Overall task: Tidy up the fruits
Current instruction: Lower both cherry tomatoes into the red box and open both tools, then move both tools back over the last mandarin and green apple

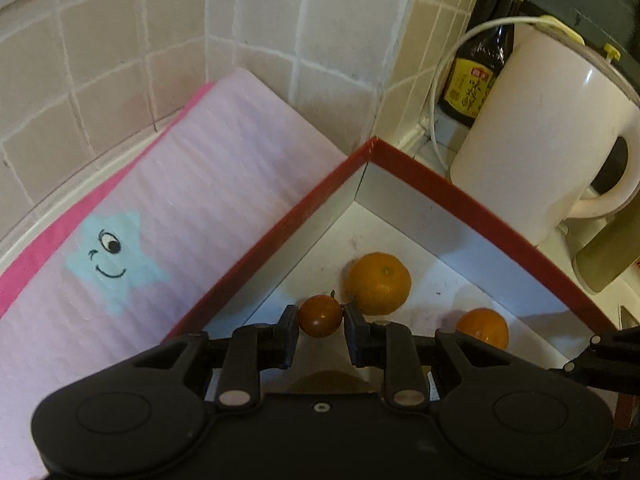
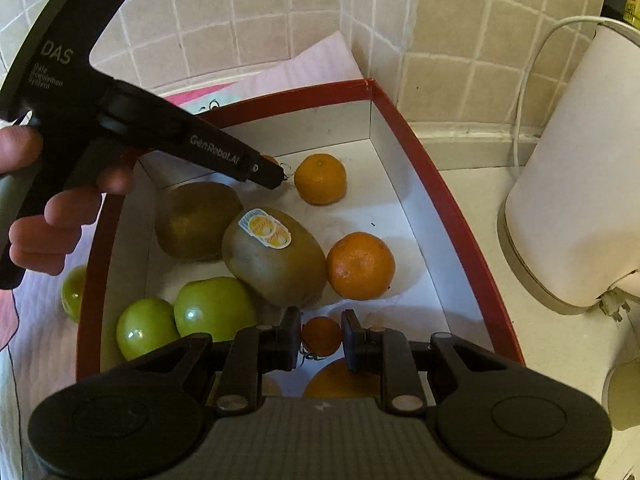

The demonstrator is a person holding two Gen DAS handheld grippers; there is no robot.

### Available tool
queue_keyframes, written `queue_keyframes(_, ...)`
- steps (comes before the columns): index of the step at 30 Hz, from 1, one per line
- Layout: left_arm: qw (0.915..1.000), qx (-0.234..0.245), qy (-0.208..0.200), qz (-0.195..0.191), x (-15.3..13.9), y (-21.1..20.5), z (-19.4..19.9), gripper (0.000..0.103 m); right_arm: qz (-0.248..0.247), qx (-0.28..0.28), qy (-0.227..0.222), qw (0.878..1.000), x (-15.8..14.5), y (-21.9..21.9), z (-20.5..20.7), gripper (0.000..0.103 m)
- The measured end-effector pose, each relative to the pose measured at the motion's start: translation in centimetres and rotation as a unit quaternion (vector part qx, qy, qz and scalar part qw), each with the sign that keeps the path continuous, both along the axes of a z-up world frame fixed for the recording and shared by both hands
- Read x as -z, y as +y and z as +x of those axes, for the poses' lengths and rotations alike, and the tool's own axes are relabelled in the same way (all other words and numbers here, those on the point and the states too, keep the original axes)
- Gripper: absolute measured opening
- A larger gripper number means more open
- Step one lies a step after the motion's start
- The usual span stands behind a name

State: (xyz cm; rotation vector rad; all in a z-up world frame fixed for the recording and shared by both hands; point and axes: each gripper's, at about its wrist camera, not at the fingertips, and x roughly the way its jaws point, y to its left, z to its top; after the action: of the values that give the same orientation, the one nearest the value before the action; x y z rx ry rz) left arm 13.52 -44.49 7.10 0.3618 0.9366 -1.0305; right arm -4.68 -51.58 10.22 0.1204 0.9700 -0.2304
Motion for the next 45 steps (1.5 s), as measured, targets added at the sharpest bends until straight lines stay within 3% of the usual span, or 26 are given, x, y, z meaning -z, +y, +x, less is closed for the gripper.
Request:
queue_keyframes(8, 0.9999, -0.002, 0.010, 0.007, 0.5, -0.1, 0.1, 0.029, 0.004, 0.009, 0.003, 1.000, 0.2, -0.2, 0.2, 0.026)
queue_keyframes(9, 0.9999, -0.004, 0.010, 0.007, 0.5, -0.2, 0.1, 0.034, 0.003, 0.011, 0.002, 1.000, 0.2, -0.3, 0.2, 0.027)
queue_keyframes(10, 0.9999, -0.007, 0.010, 0.007, 0.4, -0.1, 0.1, 0.047, 0.003, 0.014, 0.002, 1.000, 0.1, -0.3, 0.2, 0.034)
queue_keyframes(16, 0.9999, -0.005, -0.011, -0.006, -1.6, 1.5, -1.1, 0.056, -0.008, 0.035, -0.024, 0.999, -1.9, 0.0, -1.4, 0.065)
queue_keyframes(19, 0.9993, -0.012, -0.023, -0.025, -3.5, 3.4, -1.9, 0.064, -0.019, 0.045, -0.046, 0.998, -3.9, 0.1, -2.7, 0.071)
queue_keyframes(24, 0.9971, -0.033, -0.049, -0.047, -6.2, 8.2, -3.0, 0.068, -0.049, 0.056, -0.098, 0.992, -7.7, 1.9, -5.2, 0.083)
queue_keyframes(28, 0.9941, -0.059, -0.062, -0.067, -8.3, 12.8, -3.1, 0.068, -0.075, 0.066, -0.134, 0.986, -10.9, 5.0, -6.6, 0.101)
queue_keyframes(36, 0.9822, -0.135, -0.069, -0.111, -11.4, 22.9, -2.5, 0.072, -0.065, 0.034, -0.145, 0.987, -12.7, 10.7, -6.2, 0.102)
queue_keyframes(42, 0.9760, -0.177, -0.062, -0.110, -11.3, 28.9, -2.1, 0.074, -0.018, 0.013, -0.143, 0.990, -11.4, 15.0, -4.5, 0.102)
queue_keyframes(45, 0.9748, -0.185, -0.063, -0.107, -11.0, 31.4, -2.2, 0.074, 0.045, 0.010, -0.134, 0.990, -10.2, 16.4, -3.7, 0.102)
